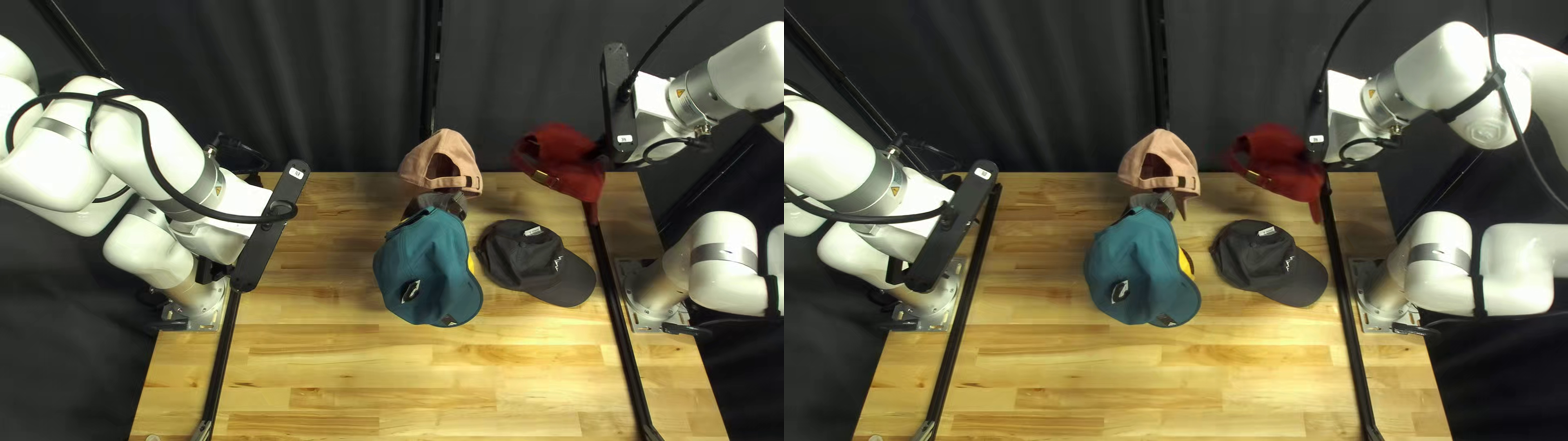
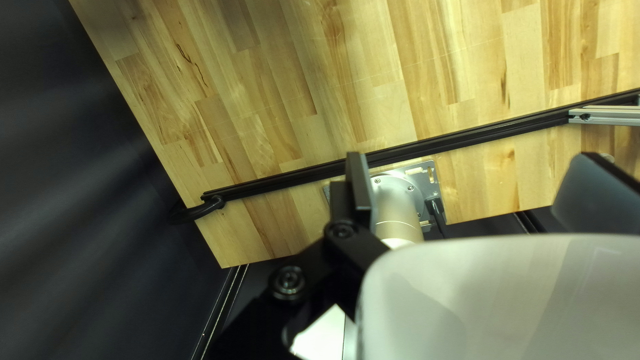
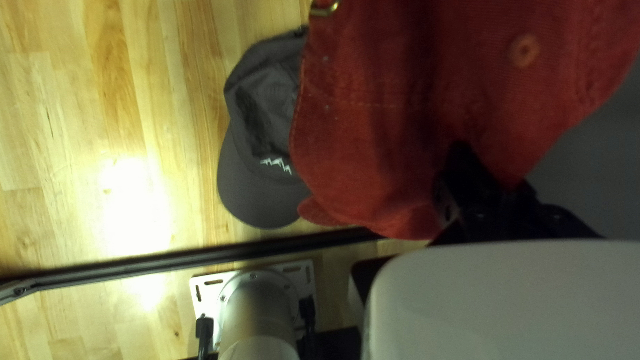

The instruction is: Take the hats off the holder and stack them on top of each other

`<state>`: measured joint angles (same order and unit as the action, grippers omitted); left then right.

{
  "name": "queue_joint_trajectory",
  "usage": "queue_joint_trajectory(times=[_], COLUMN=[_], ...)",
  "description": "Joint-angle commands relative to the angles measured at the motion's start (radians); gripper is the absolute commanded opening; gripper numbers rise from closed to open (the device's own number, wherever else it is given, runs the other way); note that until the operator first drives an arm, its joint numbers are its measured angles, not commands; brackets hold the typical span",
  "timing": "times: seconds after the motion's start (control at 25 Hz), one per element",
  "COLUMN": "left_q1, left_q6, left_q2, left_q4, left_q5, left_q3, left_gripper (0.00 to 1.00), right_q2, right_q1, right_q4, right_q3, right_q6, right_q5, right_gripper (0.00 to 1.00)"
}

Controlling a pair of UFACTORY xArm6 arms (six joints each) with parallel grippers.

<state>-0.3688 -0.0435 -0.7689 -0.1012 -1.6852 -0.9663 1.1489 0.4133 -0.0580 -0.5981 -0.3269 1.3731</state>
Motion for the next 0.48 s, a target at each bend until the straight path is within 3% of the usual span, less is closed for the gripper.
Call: queue_joint_trajectory(times=[0.04,0.08,0.12,0.16,0.48], left_q1=[0.0,0.0,0.0,0.0,0.0], left_q6=[0.0,0.0,0.0,0.0,0.0], left_q2=[0.0,0.0,0.0,0.0,0.0], left_q4=[0.0,0.0,0.0,0.0,0.0], left_q5=[0.0,0.0,0.0,0.0,0.0], left_q3=[0.0,0.0,0.0,0.0,0.0], left_gripper=[1.0,1.0,1.0,1.0,1.0], right_q2=[0.011,0.008,0.005,0.002,-0.025], right_q1=[-0.022,-0.032,-0.038,-0.042,-0.018], right_q4=[0.009,0.009,0.008,0.011,0.03], right_q3=[0.034,0.037,0.038,0.04,-0.02], right_q6=[0.023,0.031,0.037,0.039,0.011], right_q5=[-0.014,-0.018,-0.02,-0.024,-0.001], right_gripper=[0.0,0.01,0.64,1.0,1.0])
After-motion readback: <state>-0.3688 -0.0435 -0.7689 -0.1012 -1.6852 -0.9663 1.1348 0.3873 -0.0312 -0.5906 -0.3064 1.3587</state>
